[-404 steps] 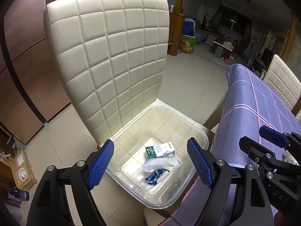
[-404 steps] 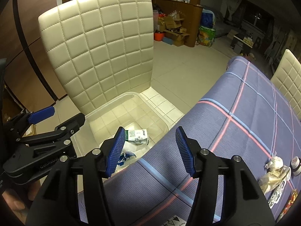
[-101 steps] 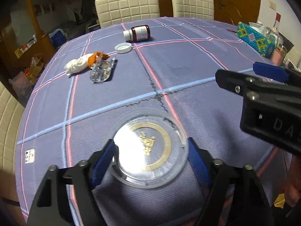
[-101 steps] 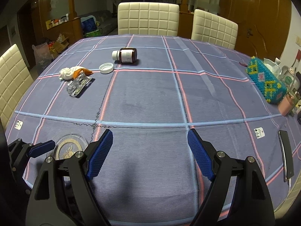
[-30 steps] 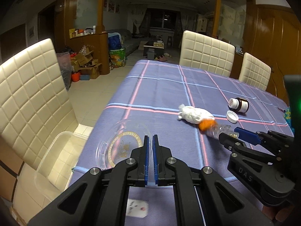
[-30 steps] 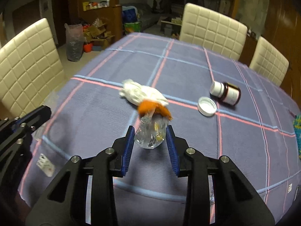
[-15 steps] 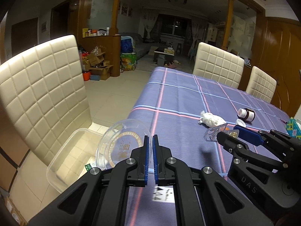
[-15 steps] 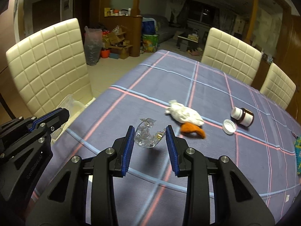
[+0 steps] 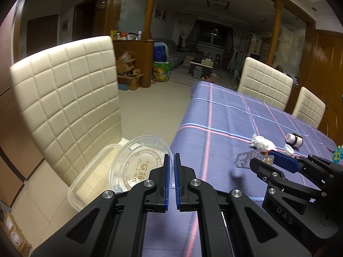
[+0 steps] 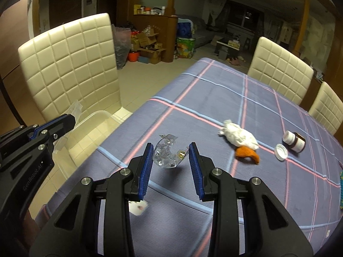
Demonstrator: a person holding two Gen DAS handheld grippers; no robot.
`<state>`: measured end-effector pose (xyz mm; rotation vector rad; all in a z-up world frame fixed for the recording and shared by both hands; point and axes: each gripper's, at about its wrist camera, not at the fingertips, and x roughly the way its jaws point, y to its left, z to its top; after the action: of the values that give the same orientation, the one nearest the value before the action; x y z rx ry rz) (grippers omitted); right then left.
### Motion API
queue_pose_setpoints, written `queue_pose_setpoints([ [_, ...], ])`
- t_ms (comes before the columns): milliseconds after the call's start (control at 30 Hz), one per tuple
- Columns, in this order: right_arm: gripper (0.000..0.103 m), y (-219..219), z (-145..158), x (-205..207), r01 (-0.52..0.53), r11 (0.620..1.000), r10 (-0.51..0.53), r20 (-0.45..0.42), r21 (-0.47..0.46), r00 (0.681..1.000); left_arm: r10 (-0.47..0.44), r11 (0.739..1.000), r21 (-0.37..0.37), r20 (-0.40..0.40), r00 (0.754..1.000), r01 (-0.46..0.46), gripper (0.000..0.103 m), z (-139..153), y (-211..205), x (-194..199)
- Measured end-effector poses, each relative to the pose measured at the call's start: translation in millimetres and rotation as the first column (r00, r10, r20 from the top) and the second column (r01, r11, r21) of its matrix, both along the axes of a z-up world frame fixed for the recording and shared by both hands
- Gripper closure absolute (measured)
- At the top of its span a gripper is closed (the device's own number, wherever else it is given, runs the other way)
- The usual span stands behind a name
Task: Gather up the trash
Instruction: 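Carry lid and blister pack to the bin and open both tools to drop them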
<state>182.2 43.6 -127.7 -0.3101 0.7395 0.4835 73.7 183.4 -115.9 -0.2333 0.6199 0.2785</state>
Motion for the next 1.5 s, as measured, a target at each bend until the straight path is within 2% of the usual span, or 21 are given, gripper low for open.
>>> queue_pose_setpoints([
  [667,0.067,80,-12,-6,-0.145,0.988,0.145,-0.012,-0.060,0.989,0.123,0.991,-0.045,-0.032,0.992,-0.124,0.099,-20,68,-11],
  [1500,0.067,121,-20,-2,-0.222,0.974,0.218,-0.068,-0.047,0.973,0.176,0.979,-0.090,-0.093,0.980,-0.185,0.098,-42,100,-5],
])
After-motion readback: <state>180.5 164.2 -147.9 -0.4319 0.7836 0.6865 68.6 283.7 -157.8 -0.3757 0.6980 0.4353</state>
